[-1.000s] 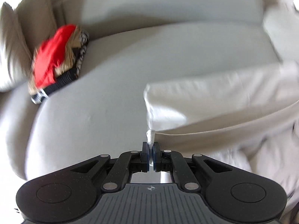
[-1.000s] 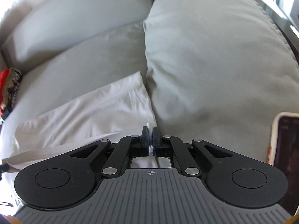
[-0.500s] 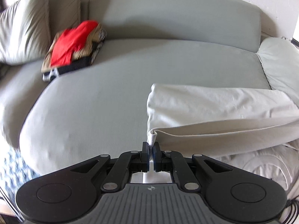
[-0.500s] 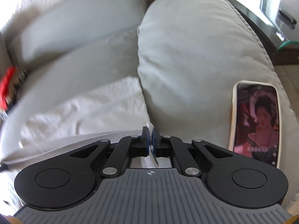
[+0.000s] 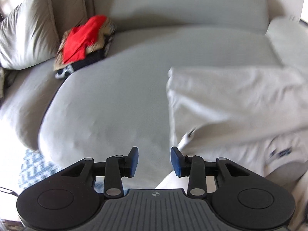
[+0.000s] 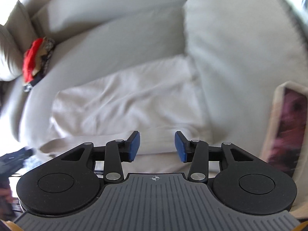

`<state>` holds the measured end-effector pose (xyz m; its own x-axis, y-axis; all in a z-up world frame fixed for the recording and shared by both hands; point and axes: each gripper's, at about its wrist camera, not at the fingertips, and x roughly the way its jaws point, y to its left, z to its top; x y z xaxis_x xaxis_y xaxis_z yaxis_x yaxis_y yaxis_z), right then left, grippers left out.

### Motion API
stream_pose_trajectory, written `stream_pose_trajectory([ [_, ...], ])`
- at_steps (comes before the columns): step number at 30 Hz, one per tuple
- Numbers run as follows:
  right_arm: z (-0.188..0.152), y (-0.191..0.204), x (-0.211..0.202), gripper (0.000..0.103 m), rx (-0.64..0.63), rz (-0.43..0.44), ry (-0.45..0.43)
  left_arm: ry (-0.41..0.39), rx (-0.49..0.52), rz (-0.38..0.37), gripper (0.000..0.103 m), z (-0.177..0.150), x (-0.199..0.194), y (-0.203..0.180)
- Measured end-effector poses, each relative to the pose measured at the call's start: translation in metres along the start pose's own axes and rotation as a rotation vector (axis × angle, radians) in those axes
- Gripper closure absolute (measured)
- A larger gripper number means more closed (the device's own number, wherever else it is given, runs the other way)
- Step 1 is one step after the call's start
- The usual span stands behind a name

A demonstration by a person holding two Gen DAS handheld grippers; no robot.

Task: Fold clothes
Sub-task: 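Fold the held hem over toward the collar with both grippers and release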

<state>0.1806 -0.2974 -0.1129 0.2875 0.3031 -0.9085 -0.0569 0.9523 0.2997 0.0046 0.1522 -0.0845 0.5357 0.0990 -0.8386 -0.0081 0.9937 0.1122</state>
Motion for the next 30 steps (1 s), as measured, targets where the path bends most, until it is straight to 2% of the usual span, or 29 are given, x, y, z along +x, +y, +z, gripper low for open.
stream_pose_trajectory([
  [2,0.011,0.012,0.033,0.058,0.003,-0.001,0.062,-0.005,0.010,-0.077,0.066,0.013,0.009,-0.017],
  [4,0.024,0.024,0.064,0.060,-0.002,-0.020,0.115,0.020,0.049,-0.118,0.066,0.026,0.030,-0.042],
  [7,0.041,0.039,0.095,0.060,0.000,-0.047,0.134,0.095,0.117,-0.120,0.066,0.043,0.067,-0.081],
  [10,0.050,0.051,0.113,0.061,0.009,0.010,0.111,0.126,0.180,-0.062,0.063,0.056,0.097,-0.110],
  [12,0.045,0.055,0.125,0.064,0.027,0.030,0.164,0.124,0.213,-0.048,0.062,0.060,0.108,-0.122],
  [14,0.032,0.057,0.125,0.074,-0.009,0.033,0.232,0.129,0.250,-0.071,0.067,0.058,0.111,-0.129],
  [15,0.022,0.055,0.121,0.075,-0.018,0.051,0.286,0.130,0.277,-0.084,0.071,0.054,0.108,-0.130],
  [17,-0.005,0.046,0.106,0.074,-0.021,0.118,0.412,0.183,0.324,-0.142,0.073,0.043,0.096,-0.124],
  [18,-0.020,0.042,0.091,0.071,-0.048,0.132,0.421,0.224,0.333,-0.192,0.073,0.034,0.087,-0.117],
  [20,-0.046,0.029,0.062,0.066,-0.066,0.160,0.405,0.286,0.361,-0.313,0.073,0.009,0.059,-0.099],
  [22,-0.065,0.016,0.037,0.059,-0.043,0.192,0.354,0.286,0.378,-0.377,0.072,-0.019,0.031,-0.079],
  [24,-0.072,0.007,0.022,0.058,-0.009,0.191,0.273,0.243,0.366,-0.354,0.065,-0.040,0.008,-0.061],
  [28,-0.073,-0.005,0.008,0.054,0.064,0.130,0.094,0.154,0.228,-0.292,0.065,-0.054,-0.011,-0.043],
  [30,-0.066,-0.004,0.015,0.055,0.077,0.082,-0.004,0.122,0.146,-0.310,0.064,-0.049,-0.008,-0.044],
])
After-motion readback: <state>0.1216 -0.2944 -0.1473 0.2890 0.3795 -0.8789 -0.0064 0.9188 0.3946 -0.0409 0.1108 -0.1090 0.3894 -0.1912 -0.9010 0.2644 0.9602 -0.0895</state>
